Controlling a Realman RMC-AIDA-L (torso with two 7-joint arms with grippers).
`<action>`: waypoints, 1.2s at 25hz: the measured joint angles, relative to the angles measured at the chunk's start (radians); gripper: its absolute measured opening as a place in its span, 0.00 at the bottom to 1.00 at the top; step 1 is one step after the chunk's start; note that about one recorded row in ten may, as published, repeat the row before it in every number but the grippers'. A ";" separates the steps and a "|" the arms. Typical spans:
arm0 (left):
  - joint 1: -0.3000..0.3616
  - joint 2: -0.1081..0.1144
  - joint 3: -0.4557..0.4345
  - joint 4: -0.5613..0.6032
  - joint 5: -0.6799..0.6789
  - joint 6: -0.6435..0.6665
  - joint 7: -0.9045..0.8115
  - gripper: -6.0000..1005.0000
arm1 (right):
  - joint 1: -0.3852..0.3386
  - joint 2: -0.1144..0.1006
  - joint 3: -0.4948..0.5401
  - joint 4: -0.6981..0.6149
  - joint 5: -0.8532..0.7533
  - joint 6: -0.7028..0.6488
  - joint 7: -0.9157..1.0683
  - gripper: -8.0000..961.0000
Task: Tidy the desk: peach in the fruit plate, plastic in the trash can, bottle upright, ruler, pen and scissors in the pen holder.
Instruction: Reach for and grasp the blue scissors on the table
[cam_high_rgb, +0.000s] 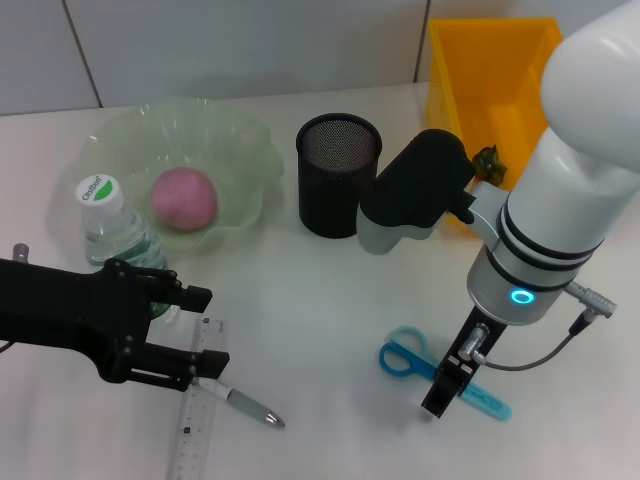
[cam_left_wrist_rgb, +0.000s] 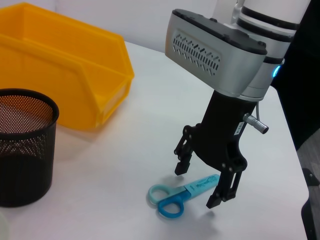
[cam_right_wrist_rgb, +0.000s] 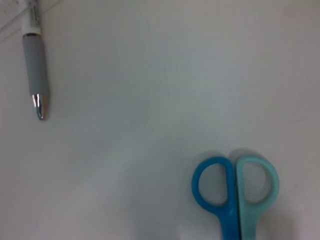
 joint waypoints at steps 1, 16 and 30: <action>0.000 0.000 0.000 0.000 0.000 0.000 0.001 0.78 | -0.001 0.000 0.000 0.000 0.000 0.002 0.000 0.84; 0.002 0.003 0.000 -0.003 0.000 0.000 0.003 0.78 | 0.000 0.000 -0.014 0.005 -0.013 0.009 0.010 0.84; -0.001 0.003 0.000 -0.003 0.000 -0.005 0.004 0.78 | 0.009 0.000 -0.021 0.006 -0.029 0.006 0.015 0.84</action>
